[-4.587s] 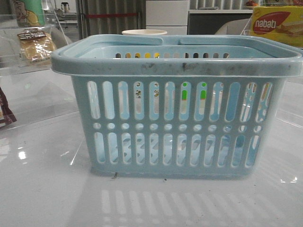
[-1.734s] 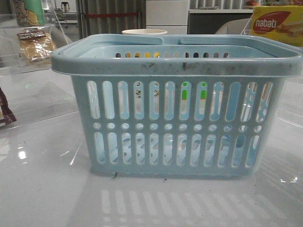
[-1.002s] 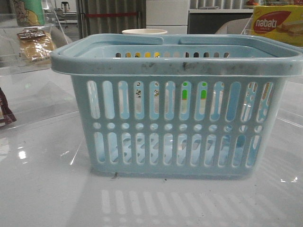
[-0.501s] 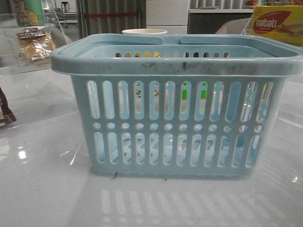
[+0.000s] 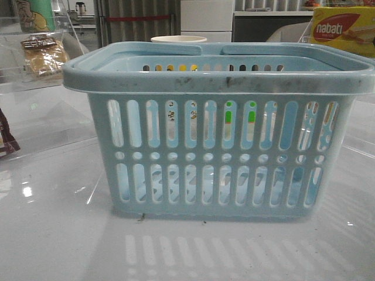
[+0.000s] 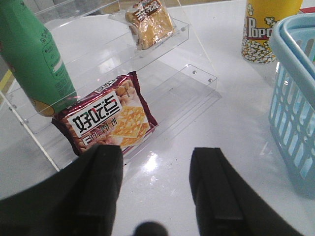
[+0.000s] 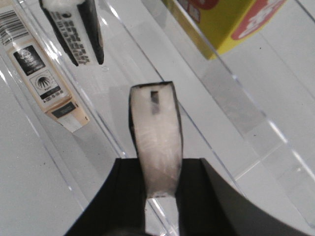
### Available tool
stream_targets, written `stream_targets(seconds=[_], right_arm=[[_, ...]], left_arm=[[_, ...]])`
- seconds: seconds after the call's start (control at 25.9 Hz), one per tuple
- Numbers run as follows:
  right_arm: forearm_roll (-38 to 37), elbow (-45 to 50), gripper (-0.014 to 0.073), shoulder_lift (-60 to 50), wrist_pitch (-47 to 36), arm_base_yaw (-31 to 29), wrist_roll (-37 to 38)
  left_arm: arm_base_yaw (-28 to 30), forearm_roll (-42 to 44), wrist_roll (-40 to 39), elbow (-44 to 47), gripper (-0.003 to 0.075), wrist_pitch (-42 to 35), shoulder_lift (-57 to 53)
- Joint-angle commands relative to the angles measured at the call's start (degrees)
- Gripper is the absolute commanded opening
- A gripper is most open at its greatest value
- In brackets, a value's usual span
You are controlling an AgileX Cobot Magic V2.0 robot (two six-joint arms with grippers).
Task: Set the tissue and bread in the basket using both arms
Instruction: 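Lift the tissue pack and carry it over the blue basket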
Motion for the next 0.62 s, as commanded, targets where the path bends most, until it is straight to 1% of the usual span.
stream_targets(seconds=[0.0, 0.15, 0.39, 0.46, 0.58], right_arm=[[-0.4, -2.2, 0.0195, -5.3, -1.5, -0.4, 0.0], [2.1, -2.2, 0.0195, -9.9, 0.8, -0.4, 0.0], [9.2, -2.2, 0.0195, -19.2, 7.3, 0.3, -0.1], [10.1, -2.2, 0.0195, -21.8, 10.2, 2.1, -1.7], [12.7, -2.2, 0.0195, -24.6, 14.4, 7.6, -6.4]], left_arm=[[0.1, 0.0, -0.5, -2.0, 0.0380, -4.4, 0.6], [0.1, 0.0, -0.5, -2.0, 0.0380, -4.4, 0.6], [0.1, 0.0, -0.5, -2.0, 0.0380, -4.4, 0.6], [0.1, 0.0, -0.5, -2.0, 0.0380, -4.4, 0.6], [0.1, 0.0, -0.5, -2.0, 0.0380, -4.4, 0.6]])
